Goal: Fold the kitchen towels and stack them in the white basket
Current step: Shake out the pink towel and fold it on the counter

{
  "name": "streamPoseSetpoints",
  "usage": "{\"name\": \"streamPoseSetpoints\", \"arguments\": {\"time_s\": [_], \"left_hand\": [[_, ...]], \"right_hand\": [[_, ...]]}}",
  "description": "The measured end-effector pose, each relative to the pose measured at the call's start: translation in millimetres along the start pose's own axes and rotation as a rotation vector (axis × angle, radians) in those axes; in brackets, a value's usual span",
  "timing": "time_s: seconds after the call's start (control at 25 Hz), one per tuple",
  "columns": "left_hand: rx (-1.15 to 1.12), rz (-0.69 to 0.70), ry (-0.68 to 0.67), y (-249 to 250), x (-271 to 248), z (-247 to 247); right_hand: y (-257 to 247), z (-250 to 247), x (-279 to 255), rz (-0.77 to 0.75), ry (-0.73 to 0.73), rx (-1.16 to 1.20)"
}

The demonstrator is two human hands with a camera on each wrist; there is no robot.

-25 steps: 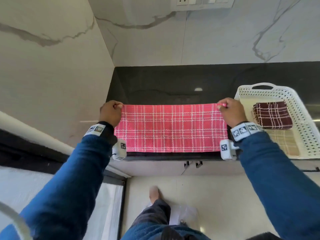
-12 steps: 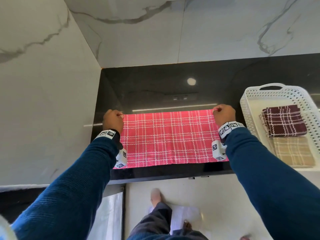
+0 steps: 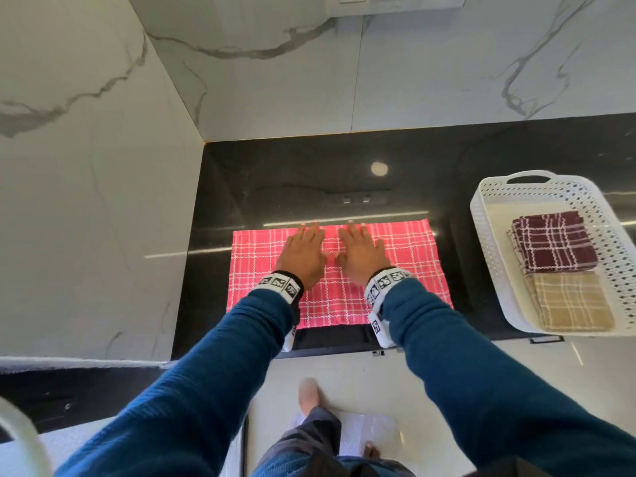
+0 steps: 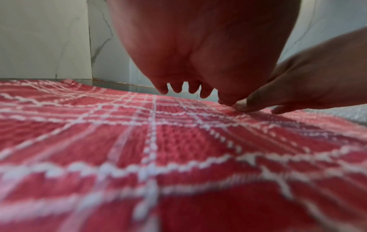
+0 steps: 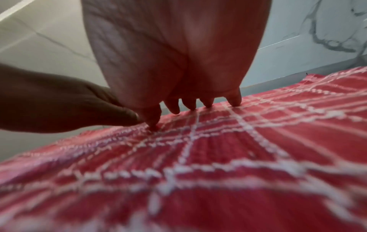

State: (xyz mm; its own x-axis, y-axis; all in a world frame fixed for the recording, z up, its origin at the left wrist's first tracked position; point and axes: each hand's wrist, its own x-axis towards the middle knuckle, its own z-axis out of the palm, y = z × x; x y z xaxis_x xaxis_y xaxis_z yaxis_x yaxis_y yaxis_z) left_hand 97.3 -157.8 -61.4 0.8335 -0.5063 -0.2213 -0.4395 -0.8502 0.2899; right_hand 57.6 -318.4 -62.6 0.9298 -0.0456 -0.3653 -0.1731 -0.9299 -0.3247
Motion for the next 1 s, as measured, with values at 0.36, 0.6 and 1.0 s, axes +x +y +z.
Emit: {"name": "streamPoseSetpoints", "arguments": {"time_s": [0.36,0.6,1.0], "left_hand": [[0.171,-0.278,-0.157,-108.6,-62.8,2.2],[0.237,0.053,-0.147,-7.8,-77.4,34.7],[0.151,-0.146,-0.002,-75.5,-127.0,54.5]], "right_hand": [[125.7,-15.1,-33.0,0.422,-0.043,-0.196],[10.0,38.8,-76.9,0.027,0.032,-0.115],[120.1,46.2,-111.4,0.215,0.137,-0.145]]}}
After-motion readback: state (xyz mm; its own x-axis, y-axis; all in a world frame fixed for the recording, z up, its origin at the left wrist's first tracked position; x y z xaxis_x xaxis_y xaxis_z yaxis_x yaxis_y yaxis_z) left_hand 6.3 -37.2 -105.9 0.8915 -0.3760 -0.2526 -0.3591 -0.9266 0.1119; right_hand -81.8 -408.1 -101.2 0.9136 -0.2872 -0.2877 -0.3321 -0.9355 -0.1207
